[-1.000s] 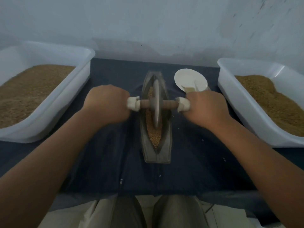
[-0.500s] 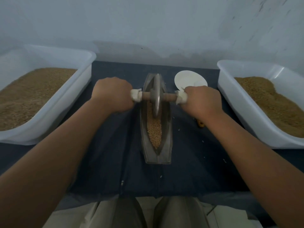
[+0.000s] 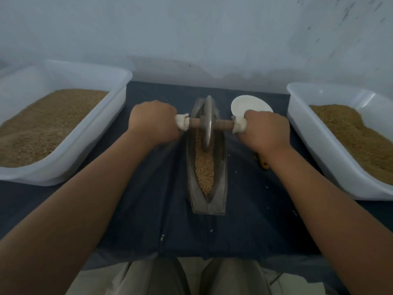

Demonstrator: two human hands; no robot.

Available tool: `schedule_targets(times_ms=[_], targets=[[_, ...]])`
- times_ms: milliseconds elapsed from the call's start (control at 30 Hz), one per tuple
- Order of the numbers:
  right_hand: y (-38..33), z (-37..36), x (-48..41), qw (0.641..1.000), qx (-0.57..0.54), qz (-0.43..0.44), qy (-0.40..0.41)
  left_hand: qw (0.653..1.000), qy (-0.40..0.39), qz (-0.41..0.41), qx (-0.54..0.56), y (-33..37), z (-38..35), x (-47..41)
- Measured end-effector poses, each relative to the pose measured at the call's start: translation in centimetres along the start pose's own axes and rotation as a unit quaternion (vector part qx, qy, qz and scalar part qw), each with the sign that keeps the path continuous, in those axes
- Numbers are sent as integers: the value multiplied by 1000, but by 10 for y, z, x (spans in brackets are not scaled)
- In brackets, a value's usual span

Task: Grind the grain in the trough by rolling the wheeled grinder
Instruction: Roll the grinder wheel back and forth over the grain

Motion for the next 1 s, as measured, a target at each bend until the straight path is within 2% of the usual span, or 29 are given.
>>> schedule_targets(times_ms=[133, 233, 333, 400, 500, 600, 700, 867, 1000], targets=[[2, 14, 26, 999, 20, 41, -16, 1000, 17, -23, -10, -5, -4, 37], [2, 30, 67, 996, -1, 85, 1, 995, 79, -55, -21, -10, -7, 76], [2, 29, 81, 997, -40, 70, 4, 988, 131, -74, -39, -10, -8, 77], [0, 19, 69, 998, -21, 48, 16, 990, 117, -64, -46, -7, -12, 58], [-2, 7, 29, 999, 9, 28, 39, 998, 55, -23, -6, -4, -20, 16], [-4, 8, 0, 1000, 19, 1, 4, 999, 34, 0, 25, -2, -13, -6], [-2, 11, 16, 1000, 9, -4, -27, 998, 49, -26, -2, -5, -5, 14], [2, 24, 87, 998, -41, 42, 18, 982, 167, -81, -25, -9, -2, 78], [6, 7, 61, 999, -21, 16, 19, 989, 117, -61, -64, -3, -5, 40]])
Point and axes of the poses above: each hand's wrist, its own x-axis away from the middle knuckle, its own z-axis out of the back of the hand, y = z × x, the point moved 1 cm from there along -x, towards the middle knuckle, and after that the axes turned 15 degrees about -x, right-handed, at the moved point
